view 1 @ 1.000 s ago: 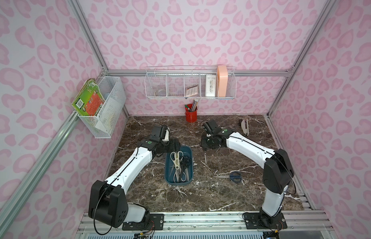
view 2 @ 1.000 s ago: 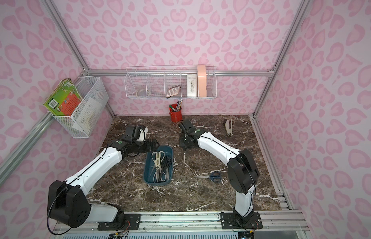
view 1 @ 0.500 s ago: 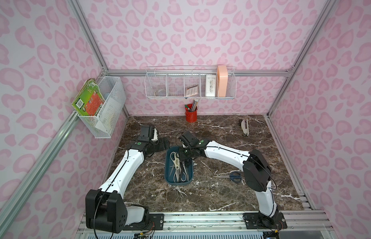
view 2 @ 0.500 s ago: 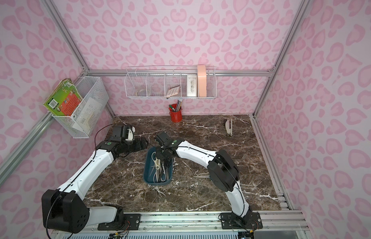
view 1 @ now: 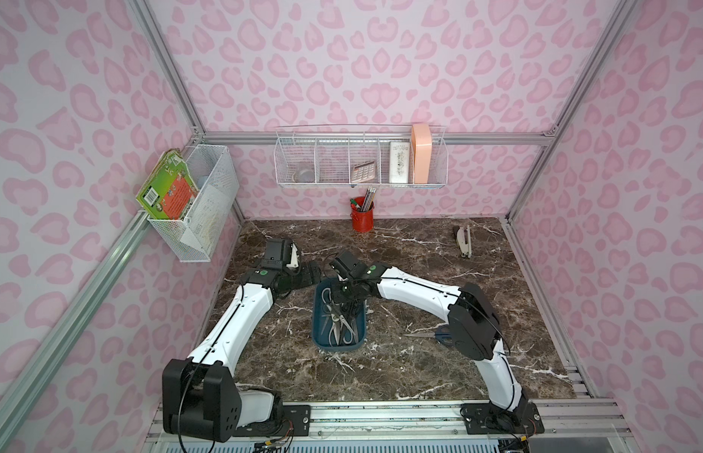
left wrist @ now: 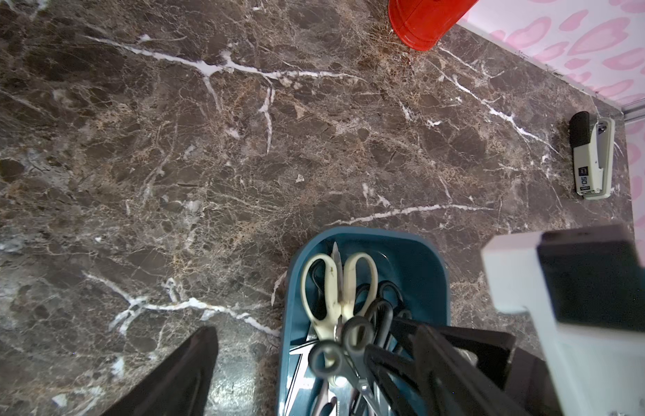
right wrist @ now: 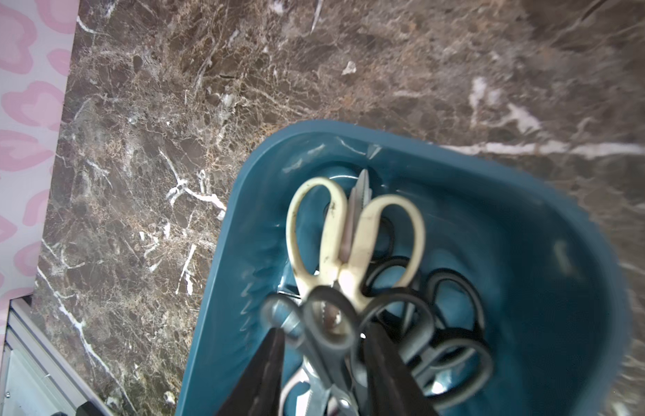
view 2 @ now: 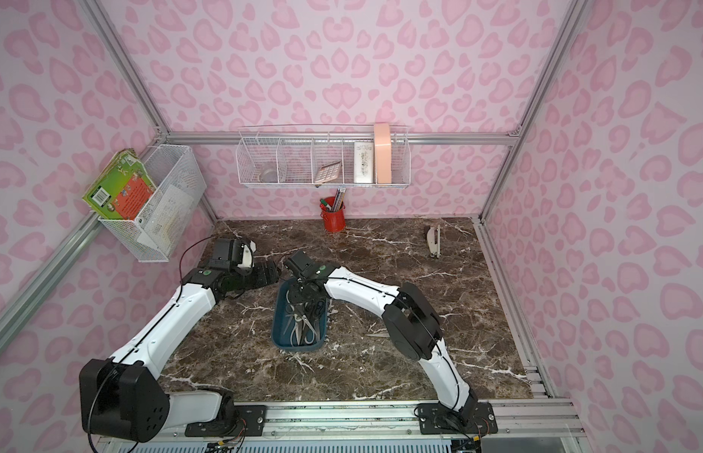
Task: Put the scissors into the storage box
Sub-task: Place the scissors in the storage box, then pick up the scissors from the center of the board.
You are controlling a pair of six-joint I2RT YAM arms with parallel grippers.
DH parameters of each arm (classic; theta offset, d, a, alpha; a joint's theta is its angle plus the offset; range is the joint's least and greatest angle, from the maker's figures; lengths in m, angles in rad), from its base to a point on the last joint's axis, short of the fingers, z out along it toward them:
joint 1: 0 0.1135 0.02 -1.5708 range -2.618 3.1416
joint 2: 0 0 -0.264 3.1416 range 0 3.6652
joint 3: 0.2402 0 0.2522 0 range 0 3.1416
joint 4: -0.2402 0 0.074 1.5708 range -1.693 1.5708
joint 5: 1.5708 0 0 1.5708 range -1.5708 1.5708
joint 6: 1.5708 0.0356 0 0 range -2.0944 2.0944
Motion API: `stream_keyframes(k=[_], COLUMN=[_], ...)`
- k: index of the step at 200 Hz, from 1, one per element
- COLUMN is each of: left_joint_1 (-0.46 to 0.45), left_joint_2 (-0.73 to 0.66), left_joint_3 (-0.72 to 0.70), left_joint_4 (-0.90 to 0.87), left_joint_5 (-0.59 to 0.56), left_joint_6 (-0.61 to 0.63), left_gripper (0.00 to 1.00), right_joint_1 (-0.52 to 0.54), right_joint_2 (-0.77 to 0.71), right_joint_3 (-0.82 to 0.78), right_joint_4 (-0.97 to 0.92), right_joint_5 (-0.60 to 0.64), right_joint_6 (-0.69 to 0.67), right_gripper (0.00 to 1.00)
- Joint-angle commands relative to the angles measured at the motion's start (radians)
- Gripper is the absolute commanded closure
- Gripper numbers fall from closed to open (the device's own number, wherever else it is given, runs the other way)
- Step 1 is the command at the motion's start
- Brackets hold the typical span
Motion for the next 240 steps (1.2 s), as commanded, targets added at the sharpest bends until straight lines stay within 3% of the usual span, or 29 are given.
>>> stream_keyframes(k=[1, 20, 44, 76, 110, 130, 165, 199, 240], left_joint_1=[0.003, 0.002, -0.023, -0.168, -0.325, -0.375, -0.398, -0.397, -0.398], left_joint_2=[0.004, 0.005, 0.020, 0.052, 0.105, 0.139, 0.189, 0.202, 0.189], left_joint_3=[0.000, 0.003, 0.006, 0.039, 0.061, 0.071, 0.076, 0.095, 0.096], left_joint_4=[0.010, 0.008, 0.025, 0.016, 0.037, 0.068, 0.137, 0.124, 0.091], left_joint_5=[0.013, 0.036, 0.104, 0.097, 0.095, 0.097, 0.122, 0.094, 0.063], left_joint_6=[0.001, 0.009, 0.030, 0.073, 0.068, 0.037, -0.043, -0.058, -0.060], left_gripper=[0.10, 0.10, 0.11, 0.11, 0.11, 0.11, 0.11, 0.11, 0.11], right_joint_1=[-0.006, -0.038, -0.138, -0.290, -0.428, -0.492, -0.499, -0.460, -0.369], right_joint_2=[-0.032, -0.094, -0.261, -0.464, -0.629, -0.708, -0.851, -0.953, -0.914], right_joint_3=[0.013, -0.023, -0.225, -0.452, -0.681, -0.784, -0.982, -1.161, -1.194], right_joint_4=[-0.032, -0.067, -0.010, -0.015, -0.067, -0.112, -0.117, 0.027, 0.174], right_joint_5=[0.019, 0.050, 0.022, 0.029, 0.037, 0.024, -0.038, -0.171, -0.235], right_joint_6=[-0.023, -0.014, 0.003, 0.001, -0.095, -0.130, -0.103, -0.033, -0.004], right_gripper=[0.60, 0.60, 0.60, 0.61, 0.63, 0.64, 0.63, 0.62, 0.62])
